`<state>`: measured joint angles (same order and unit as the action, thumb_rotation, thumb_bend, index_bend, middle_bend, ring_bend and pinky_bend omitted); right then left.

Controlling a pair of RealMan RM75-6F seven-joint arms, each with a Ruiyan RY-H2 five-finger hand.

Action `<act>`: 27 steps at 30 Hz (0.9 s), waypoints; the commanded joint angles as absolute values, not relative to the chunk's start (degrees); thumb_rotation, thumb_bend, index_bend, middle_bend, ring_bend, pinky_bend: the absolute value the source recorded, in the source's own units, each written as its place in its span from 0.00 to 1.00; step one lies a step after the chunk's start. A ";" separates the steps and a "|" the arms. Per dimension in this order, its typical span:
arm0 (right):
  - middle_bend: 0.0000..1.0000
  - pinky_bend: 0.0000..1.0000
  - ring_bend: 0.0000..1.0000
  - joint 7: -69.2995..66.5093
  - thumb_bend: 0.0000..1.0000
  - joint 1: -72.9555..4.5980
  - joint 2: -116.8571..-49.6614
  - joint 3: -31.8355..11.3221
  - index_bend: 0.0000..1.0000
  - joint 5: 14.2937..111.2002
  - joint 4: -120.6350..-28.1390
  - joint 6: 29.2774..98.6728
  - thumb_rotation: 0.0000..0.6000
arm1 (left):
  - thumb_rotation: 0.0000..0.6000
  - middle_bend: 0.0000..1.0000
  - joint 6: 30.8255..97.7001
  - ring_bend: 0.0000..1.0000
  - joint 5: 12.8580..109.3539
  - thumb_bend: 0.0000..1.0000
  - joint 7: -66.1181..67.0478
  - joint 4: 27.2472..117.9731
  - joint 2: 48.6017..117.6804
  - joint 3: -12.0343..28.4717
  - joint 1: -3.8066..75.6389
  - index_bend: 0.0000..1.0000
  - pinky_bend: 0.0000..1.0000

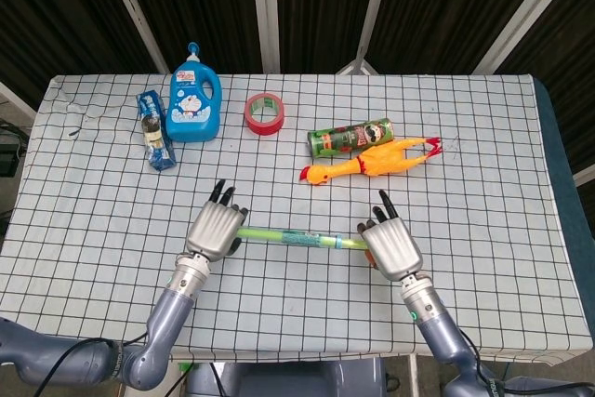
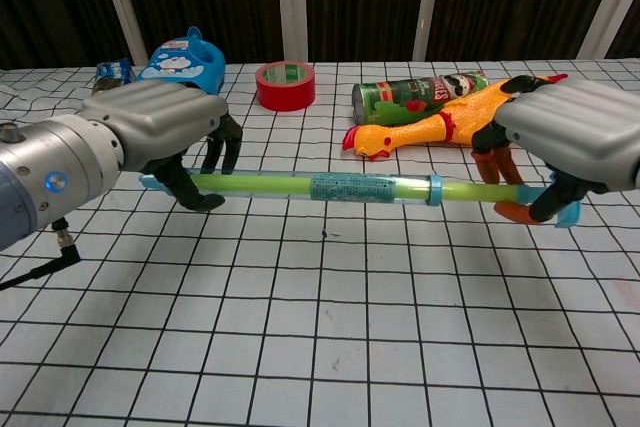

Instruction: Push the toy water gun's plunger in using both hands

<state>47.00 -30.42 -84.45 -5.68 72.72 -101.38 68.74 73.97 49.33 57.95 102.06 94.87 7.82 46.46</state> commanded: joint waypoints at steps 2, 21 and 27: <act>0.61 0.00 0.27 47.20 0.50 -30.55 -84.64 -5.67 0.86 72.67 -101.54 68.82 1.00 | 1.00 0.61 74.06 0.13 49.14 0.47 58.14 102.23 94.98 7.85 46.56 0.53 0.00; 0.61 0.00 0.27 47.75 0.50 -30.99 -85.03 -5.21 0.86 72.58 -101.40 68.87 1.00 | 1.00 0.61 74.45 0.13 48.89 0.47 57.96 102.52 95.86 7.54 46.53 0.53 0.00; 0.57 0.00 0.25 48.21 0.50 -31.16 -84.95 -5.10 0.72 72.44 -101.47 68.84 1.00 | 1.00 0.53 74.43 0.13 48.80 0.45 58.13 102.94 95.98 7.52 46.67 0.46 0.00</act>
